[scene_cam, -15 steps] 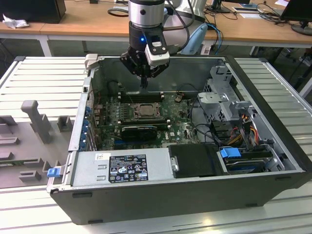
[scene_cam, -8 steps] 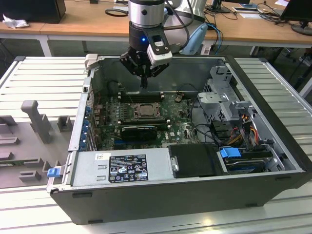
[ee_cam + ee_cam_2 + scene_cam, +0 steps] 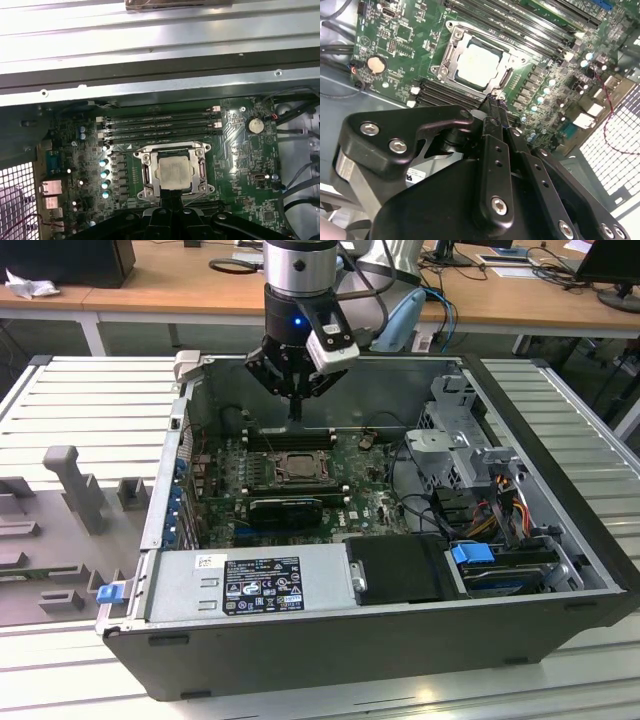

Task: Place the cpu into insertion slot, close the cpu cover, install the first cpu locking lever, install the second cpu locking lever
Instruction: 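Install the first cpu locking lever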

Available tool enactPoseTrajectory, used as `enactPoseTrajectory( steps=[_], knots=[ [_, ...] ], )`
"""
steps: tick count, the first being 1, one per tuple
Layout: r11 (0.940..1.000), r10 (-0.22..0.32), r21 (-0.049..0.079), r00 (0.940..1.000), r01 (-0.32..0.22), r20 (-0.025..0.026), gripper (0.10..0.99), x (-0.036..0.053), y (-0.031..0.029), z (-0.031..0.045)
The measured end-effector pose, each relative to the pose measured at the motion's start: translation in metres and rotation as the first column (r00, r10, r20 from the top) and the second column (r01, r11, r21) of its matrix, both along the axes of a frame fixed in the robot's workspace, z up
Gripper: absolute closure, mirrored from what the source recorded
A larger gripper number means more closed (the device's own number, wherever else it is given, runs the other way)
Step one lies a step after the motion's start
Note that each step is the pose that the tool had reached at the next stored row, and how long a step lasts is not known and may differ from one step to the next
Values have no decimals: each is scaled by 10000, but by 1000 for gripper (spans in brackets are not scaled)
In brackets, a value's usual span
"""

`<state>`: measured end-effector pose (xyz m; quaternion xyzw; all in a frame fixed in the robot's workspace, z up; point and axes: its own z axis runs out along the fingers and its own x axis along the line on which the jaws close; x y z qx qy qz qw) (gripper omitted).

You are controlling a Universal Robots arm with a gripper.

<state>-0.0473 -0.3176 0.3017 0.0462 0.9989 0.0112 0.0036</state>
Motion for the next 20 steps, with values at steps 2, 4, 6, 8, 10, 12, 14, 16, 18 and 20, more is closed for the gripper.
enactPoseTrajectory(
  steps=[2, 4, 6, 8, 10, 12, 14, 16, 18, 20],
  knots=[
    [9997, 241, 0, 9997, -241, 0, 980, 0, 0, 0],
    [9990, 454, 0, 9990, -454, 1, 980, 0, 0, 0],
    [9982, 603, 0, 9982, -603, 2, 980, 0, 0, 0],
    [9970, 772, 0, 9970, -772, 2, 980, 0, 0, 0],
    [9946, 1041, 0, 9946, -1041, 2, 980, 0, 0, 0],
    [9921, 1252, 0, 9921, -1252, 2, 980, 0, 0, 0],
    [9899, 1419, 0, 9899, -1419, 3, 980, 0, 0, 0],
    [9877, 1563, 0, 9877, -1563, 3, 980, 0, 0, 0],
    [9842, 1770, 0, 9842, -1770, 4, 980, 0, 0, 0],
    [9812, 1930, -1, 9812, -1930, 5, 980, 0, 0, 0]
  ],
)
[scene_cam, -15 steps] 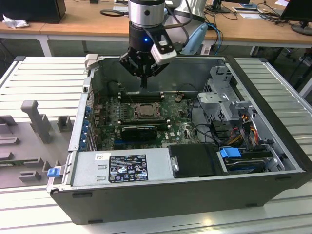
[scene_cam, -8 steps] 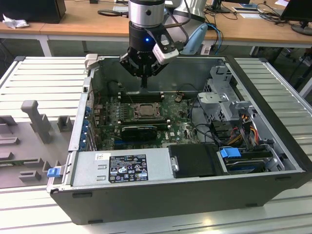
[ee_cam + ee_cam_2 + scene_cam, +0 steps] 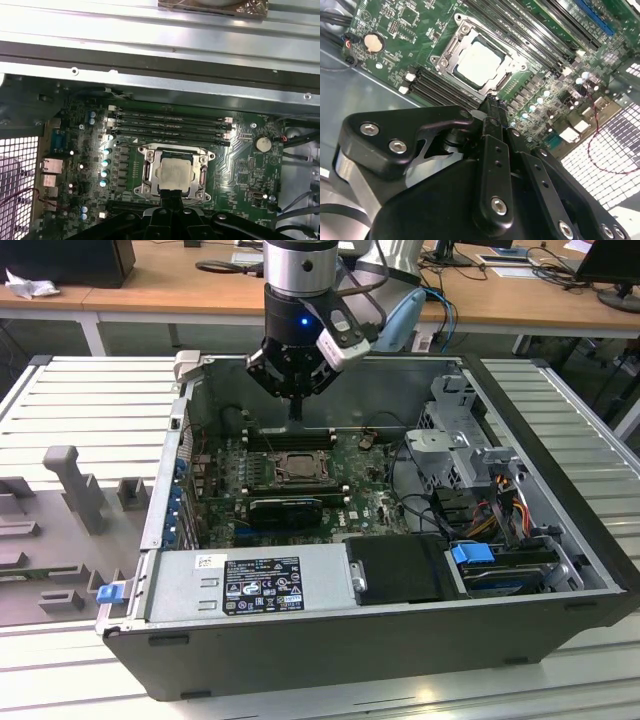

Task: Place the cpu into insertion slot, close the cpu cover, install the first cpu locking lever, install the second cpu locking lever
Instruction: 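Install the first cpu locking lever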

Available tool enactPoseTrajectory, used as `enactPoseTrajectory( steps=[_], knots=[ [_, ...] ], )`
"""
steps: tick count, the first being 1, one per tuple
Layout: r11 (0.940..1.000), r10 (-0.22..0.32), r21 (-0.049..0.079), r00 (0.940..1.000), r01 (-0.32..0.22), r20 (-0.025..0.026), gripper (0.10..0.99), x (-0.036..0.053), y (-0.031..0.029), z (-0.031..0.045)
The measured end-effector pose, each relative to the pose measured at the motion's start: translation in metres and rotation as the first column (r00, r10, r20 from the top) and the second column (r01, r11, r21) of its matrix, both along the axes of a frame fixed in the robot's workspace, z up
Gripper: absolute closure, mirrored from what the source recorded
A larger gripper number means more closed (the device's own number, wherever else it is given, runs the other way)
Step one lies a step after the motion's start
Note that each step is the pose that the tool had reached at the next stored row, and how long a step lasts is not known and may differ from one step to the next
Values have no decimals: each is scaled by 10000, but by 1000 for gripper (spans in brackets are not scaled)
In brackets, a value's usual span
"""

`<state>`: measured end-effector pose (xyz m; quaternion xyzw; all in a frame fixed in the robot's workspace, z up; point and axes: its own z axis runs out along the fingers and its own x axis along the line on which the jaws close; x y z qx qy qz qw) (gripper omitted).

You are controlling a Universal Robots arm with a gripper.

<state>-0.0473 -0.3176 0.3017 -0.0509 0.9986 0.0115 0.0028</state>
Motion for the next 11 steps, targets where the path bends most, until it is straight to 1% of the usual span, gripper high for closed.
enactPoseTrajectory(
  steps=[1, 4, 6, 7, 8, 9, 11],
  knots=[
    [10000, 86, 0, 10000, -86, 1, 980, 0, 0, 0],
    [9982, 601, 0, 9982, -601, 4, 980, 0, 0, 0],
    [9945, 1050, 0, 9945, -1050, 6, 980, 0, 0, 0],
    [9930, 1183, 1, 9930, -1183, 6, 980, 0, 0, 0],
    [9900, 1412, 0, 9900, -1412, 7, 980, 0, 0, 0],
    [9854, 1702, 0, 9854, -1702, 6, 980, 0, 0, 0],
    [9790, 2038, -1, 9790, -2038, 9, 980, 0, 0, 0]
  ],
)
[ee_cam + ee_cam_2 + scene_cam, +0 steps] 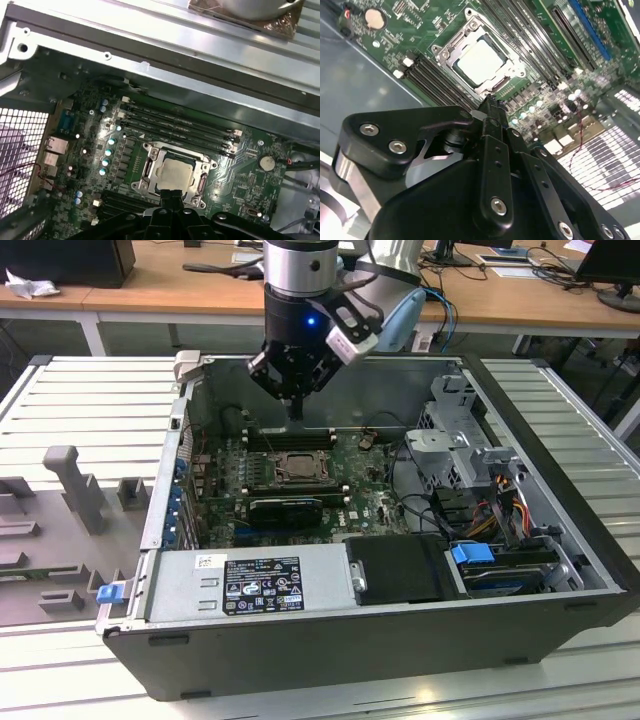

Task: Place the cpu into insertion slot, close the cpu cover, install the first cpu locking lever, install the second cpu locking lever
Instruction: 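Install the first cpu locking lever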

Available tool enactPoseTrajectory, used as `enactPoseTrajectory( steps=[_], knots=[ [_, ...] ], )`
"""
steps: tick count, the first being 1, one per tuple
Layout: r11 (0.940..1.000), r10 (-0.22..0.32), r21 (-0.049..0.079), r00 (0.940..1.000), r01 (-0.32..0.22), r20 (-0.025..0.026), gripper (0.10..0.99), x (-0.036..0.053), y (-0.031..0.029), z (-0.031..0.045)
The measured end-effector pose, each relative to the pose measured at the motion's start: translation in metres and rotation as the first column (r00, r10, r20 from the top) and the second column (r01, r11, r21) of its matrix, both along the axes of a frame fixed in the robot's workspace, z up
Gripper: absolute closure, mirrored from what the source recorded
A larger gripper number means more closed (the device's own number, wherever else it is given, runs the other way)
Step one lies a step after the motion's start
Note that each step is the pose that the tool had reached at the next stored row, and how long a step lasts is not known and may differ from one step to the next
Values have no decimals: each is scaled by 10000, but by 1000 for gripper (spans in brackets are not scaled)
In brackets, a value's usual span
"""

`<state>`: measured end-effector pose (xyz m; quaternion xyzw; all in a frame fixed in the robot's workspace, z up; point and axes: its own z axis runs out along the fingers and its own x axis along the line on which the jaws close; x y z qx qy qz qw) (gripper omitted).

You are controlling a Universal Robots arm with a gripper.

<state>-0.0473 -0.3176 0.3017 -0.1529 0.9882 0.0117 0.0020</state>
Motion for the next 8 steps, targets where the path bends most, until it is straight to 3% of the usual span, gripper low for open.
enactPoseTrajectory(
  steps=[4, 6, 8],
  knots=[
    [9969, 781, 1, 9969, -781, 19, 980, 0, 0, -2],
    [9964, 844, 4, 9964, -844, 102, 980, -28, 0, -6],
    [9973, 730, 2, 9973, -730, 111, 980, -29, 0, -6]
  ],
)
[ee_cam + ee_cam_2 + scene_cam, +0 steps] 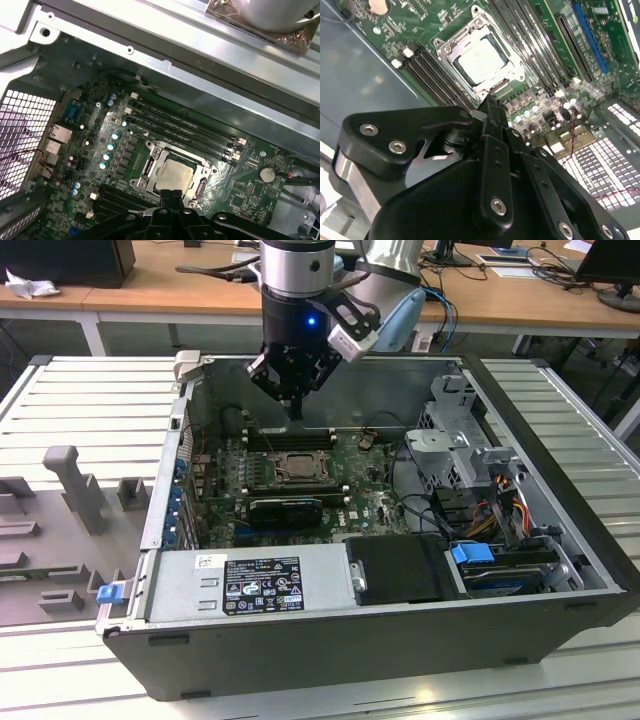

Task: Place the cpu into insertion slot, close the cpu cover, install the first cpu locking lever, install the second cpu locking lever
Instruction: 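Install the first cpu locking lever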

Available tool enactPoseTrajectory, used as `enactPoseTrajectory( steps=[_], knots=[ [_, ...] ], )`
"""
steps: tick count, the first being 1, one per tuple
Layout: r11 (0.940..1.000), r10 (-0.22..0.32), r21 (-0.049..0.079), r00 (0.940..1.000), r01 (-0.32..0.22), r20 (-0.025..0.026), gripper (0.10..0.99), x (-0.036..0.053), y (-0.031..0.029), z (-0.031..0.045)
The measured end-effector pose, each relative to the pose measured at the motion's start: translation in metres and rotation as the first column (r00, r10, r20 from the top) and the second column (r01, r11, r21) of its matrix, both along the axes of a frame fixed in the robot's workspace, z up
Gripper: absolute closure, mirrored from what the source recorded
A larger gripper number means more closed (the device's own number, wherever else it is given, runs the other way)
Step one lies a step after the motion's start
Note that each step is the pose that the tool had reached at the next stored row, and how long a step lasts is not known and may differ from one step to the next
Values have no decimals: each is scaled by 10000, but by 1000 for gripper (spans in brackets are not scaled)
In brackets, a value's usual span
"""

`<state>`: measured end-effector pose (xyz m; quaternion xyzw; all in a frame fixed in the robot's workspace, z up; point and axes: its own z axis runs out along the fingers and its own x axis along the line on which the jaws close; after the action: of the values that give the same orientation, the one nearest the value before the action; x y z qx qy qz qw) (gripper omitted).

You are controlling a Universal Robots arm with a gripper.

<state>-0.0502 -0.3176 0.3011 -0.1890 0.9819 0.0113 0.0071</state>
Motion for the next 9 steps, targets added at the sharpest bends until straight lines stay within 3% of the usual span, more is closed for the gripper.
enactPoseTrajectory(
  steps=[5, 9],
  knots=[
    [9969, -792, -1, 9969, 792, 0, 980, -1, 0, -7],
    [9879, -1553, 0, 9879, 1553, 0, 980, -1, 0, -18]
  ],
)
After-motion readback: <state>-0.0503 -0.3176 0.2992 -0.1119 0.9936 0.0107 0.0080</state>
